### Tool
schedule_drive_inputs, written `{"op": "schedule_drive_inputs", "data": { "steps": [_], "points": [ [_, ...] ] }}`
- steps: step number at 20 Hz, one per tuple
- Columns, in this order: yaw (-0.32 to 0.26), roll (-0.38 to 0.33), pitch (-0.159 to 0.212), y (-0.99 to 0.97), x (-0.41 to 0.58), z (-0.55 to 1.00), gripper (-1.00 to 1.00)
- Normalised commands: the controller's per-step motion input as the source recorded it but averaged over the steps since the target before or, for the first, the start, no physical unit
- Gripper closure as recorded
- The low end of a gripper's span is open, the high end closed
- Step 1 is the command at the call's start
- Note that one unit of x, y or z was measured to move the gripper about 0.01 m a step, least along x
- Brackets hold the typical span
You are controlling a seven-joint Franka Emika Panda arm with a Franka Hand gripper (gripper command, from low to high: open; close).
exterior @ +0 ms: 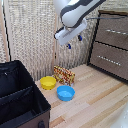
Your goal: Locate and clasp the grip of the topmost drawer. Steadily and circumspectly yank the drawer open. Discover and seize the nutrition bar using your clamp. Deposit the nutrition bar in the accessible drawer. Unclench the nutrition bar.
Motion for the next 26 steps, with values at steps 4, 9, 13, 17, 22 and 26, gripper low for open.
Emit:
{"op": "schedule_drive_inputs", "data": {
  "steps": [4, 9, 13, 17, 22, 26],
  "points": [
    [0.036, -0.220, 0.114, 0.02, 0.365, 0.40, -1.00],
    [0.096, -0.365, 0.003, -0.13, 0.112, -0.06, -1.00],
    [0.121, -0.375, 0.000, -0.15, 0.000, -0.15, -1.00],
    [0.145, -0.365, 0.000, -0.06, 0.001, 0.00, -1.00],
    [0.155, -0.334, 0.000, -0.05, -0.079, 0.11, -1.00],
    [0.164, -0.293, 0.000, -0.13, -0.247, 0.24, -1.00]
  ]
}}
